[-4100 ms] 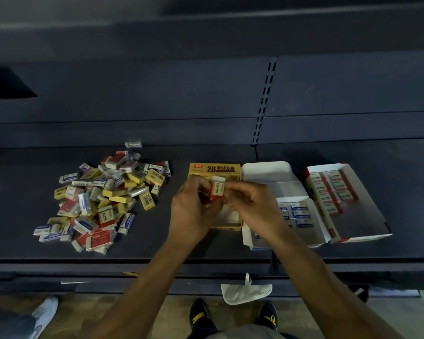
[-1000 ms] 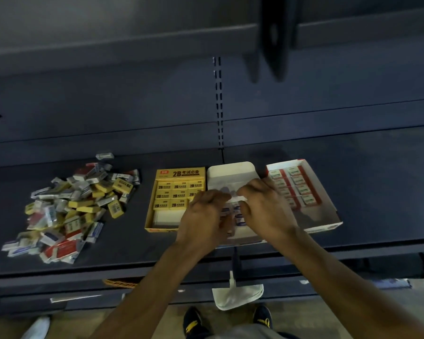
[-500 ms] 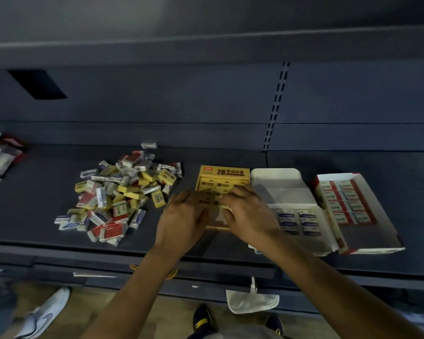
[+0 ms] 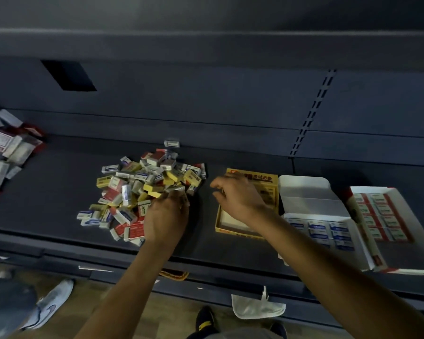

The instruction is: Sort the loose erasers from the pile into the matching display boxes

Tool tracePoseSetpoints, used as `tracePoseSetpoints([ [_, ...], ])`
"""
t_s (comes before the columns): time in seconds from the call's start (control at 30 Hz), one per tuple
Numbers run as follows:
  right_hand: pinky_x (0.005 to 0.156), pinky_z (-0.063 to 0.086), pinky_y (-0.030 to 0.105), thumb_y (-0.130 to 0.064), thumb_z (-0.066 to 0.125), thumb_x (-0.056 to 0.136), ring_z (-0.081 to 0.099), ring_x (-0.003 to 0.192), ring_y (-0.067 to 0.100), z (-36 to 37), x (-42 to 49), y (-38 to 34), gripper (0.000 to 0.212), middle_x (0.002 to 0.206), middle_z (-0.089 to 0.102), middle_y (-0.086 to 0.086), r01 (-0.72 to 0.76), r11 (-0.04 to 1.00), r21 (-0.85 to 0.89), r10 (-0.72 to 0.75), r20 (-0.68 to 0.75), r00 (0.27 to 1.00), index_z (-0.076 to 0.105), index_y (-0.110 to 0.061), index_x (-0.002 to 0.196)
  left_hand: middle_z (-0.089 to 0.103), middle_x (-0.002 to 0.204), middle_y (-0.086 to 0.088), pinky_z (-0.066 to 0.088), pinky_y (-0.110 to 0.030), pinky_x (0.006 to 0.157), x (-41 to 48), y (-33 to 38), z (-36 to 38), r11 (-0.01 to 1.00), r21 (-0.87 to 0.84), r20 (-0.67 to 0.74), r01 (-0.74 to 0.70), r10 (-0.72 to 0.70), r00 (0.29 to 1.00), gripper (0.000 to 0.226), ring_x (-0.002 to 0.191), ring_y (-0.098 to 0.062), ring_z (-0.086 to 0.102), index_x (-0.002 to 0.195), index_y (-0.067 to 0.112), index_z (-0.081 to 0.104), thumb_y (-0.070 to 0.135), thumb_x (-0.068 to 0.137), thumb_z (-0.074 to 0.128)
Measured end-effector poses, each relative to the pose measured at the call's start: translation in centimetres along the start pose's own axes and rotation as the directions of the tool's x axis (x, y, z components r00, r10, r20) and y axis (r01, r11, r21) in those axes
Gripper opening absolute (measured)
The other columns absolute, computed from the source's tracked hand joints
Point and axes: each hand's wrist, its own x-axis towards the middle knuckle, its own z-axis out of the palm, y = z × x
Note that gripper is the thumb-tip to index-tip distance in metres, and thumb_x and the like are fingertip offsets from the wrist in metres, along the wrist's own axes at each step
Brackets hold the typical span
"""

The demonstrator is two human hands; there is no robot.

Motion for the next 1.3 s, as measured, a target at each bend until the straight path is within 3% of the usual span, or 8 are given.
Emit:
tracePoseSetpoints([
  [0.13, 0.087, 0.041, 0.030, -0.010, 0.053, 0.091, 0.054, 0.109, 0.020, 0.4, 2.1, -1.1, 0.032, 0.117, 0.062, 0.004, 0.024, 0.998, 0.065, -0.023, -0.015, 1.000, 0.059, -0.017, 0.122, 0.068, 0.089, 0.000, 0.043, -0.023, 0.058, 0.2, 0.2, 0.2, 0.989, 0.144, 0.062, 0.028, -0.037, 0.997, 0.033, 0.079, -0.017, 0.066, 0.103, 0.019, 0.059, 0.047, 0.093, 0.047],
  [0.27, 0.089, 0.041, 0.032, 0.005, 0.047, 0.087, 0.043, 0.113, 0.021, 0.7, 3.9, -1.3, 0.053, 0.124, 0.051, 0.000, 0.100, 0.995, -0.031, -0.097, 0.073, 0.993, 0.057, -0.029, 0.126, 0.068, 0.097, 0.000, 0.046, -0.025, 0.065, 0.4, 0.1, 0.6, 0.982, 0.190, 0.101, 0.025, -0.045, 0.994, 0.032, 0.088, -0.017, 0.064, 0.107, 0.019, 0.057, 0.046, 0.092, 0.050],
  [0.53, 0.086, 0.046, 0.038, 0.004, 0.049, 0.085, 0.045, 0.112, 0.022, 1.1, 5.4, -1.4, 0.058, 0.122, 0.045, -0.001, 0.198, 0.969, -0.150, -0.175, 0.156, 0.972, 0.048, -0.031, 0.131, 0.065, 0.109, 0.001, 0.045, -0.025, 0.078, 0.3, -0.5, -0.1, 0.998, 0.065, 0.124, -0.027, 0.019, 0.992, 0.038, 0.103, -0.018, 0.058, 0.123, 0.027, 0.055, 0.040, 0.088, 0.054],
  [0.7, 0.074, 0.049, 0.038, 0.003, 0.054, 0.083, 0.048, 0.102, 0.019, 1.6, 5.3, -1.7, 0.061, 0.109, 0.047, -0.002, 0.262, 0.946, -0.189, -0.230, 0.175, 0.957, 0.045, -0.034, 0.131, 0.065, 0.108, 0.002, 0.045, -0.027, 0.077, 0.2, -0.2, -0.3, 1.000, 0.029, 0.128, 0.005, -0.009, 0.992, 0.040, 0.102, -0.018, 0.059, 0.113, 0.025, 0.056, 0.051, 0.083, 0.060],
  [0.83, 0.072, 0.043, 0.028, 0.000, 0.056, 0.084, 0.049, 0.110, 0.019, 1.3, 5.3, -1.6, 0.061, 0.121, 0.053, -0.001, 0.253, 0.953, -0.165, -0.215, 0.217, 0.952, 0.043, -0.035, 0.132, 0.067, 0.104, 0.000, 0.046, -0.028, 0.075, 0.3, 0.0, -0.2, 0.999, -0.004, 0.116, 0.035, -0.034, 0.993, 0.032, 0.098, -0.019, 0.060, 0.114, 0.022, 0.055, 0.039, 0.087, 0.059],
  [1.03, 0.079, 0.043, 0.029, -0.041, 0.066, 0.082, 0.047, 0.111, 0.022, 1.5, 4.8, -1.6, 0.054, 0.122, 0.044, 0.005, 0.212, 0.927, -0.308, -0.162, 0.179, 0.970, 0.044, -0.015, 0.124, 0.067, 0.100, -0.002, 0.043, -0.024, 0.070, 0.0, -0.2, -0.1, 0.997, -0.068, 0.064, 0.026, -0.021, 0.998, 0.032, 0.095, -0.021, 0.061, 0.118, 0.023, 0.056, 0.020, 0.086, 0.056],
  [1.17, 0.072, 0.037, 0.027, -0.033, 0.063, 0.085, 0.049, 0.103, 0.018, 1.1, 4.0, -1.5, 0.024, 0.111, 0.051, -0.001, 0.201, 0.959, -0.200, -0.166, 0.182, 0.969, 0.051, -0.020, 0.101, 0.070, 0.092, -0.007, 0.047, -0.027, 0.065, -0.1, -0.1, -0.2, 0.994, -0.114, 0.017, -0.007, 0.009, 1.000, 0.035, 0.085, -0.026, 0.065, 0.116, 0.015, 0.062, 0.009, 0.081, 0.060],
  [1.3, 0.075, 0.037, 0.025, -0.029, 0.067, 0.083, 0.050, 0.104, 0.016, 0.8, 3.4, -1.5, 0.030, 0.114, 0.055, -0.002, 0.126, 0.988, -0.088, -0.113, 0.137, 0.984, 0.052, -0.020, 0.108, 0.070, 0.075, -0.005, 0.044, -0.022, 0.057, -0.1, 0.1, 0.0, 0.983, -0.164, -0.049, -0.082, 0.075, 0.996, 0.038, 0.067, -0.024, 0.067, 0.104, 0.012, 0.068, -0.004, 0.070, 0.066],
])
